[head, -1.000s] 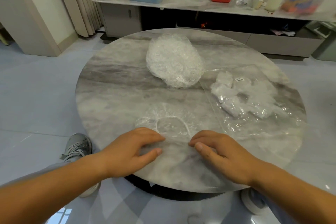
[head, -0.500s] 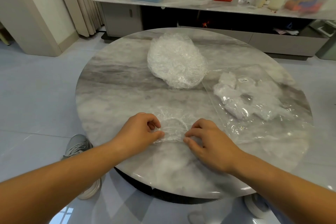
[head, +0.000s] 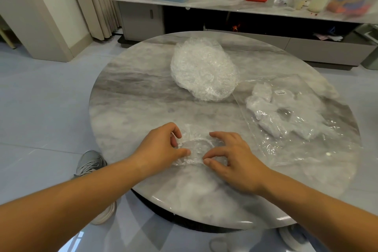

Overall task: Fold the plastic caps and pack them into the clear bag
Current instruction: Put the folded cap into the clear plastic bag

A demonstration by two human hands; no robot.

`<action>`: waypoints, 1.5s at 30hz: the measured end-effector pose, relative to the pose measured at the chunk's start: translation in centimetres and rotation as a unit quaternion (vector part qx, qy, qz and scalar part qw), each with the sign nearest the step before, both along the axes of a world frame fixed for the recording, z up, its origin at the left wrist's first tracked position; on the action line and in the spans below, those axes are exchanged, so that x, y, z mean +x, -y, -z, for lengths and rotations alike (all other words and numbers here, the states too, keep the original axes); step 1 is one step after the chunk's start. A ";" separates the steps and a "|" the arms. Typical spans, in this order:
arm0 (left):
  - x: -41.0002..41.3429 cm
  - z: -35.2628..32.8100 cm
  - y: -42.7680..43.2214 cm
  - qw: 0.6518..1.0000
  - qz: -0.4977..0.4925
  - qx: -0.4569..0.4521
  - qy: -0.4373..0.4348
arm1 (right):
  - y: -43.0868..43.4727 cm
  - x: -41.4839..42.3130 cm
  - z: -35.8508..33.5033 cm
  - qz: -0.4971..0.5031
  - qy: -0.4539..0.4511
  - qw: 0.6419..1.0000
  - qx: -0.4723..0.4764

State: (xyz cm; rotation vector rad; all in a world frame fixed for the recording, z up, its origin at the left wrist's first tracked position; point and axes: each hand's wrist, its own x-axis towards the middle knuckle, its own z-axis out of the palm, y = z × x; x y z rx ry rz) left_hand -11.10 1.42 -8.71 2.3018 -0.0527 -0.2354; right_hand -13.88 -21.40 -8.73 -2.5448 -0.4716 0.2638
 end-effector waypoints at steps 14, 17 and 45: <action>0.0 -0.1 0.0 0.986 -0.015 0.109 0.127 | 0.6 -0.7 -0.2 -0.007 -0.030 1.000 -0.001; 0.7 0.1 0.3 0.992 0.002 0.118 0.045 | 0.7 -0.5 -0.4 0.010 -0.043 0.998 0.038; 2.0 0.1 -0.8 0.994 0.071 0.082 -0.023 | 0.0 1.4 -1.6 -0.040 0.139 0.984 0.107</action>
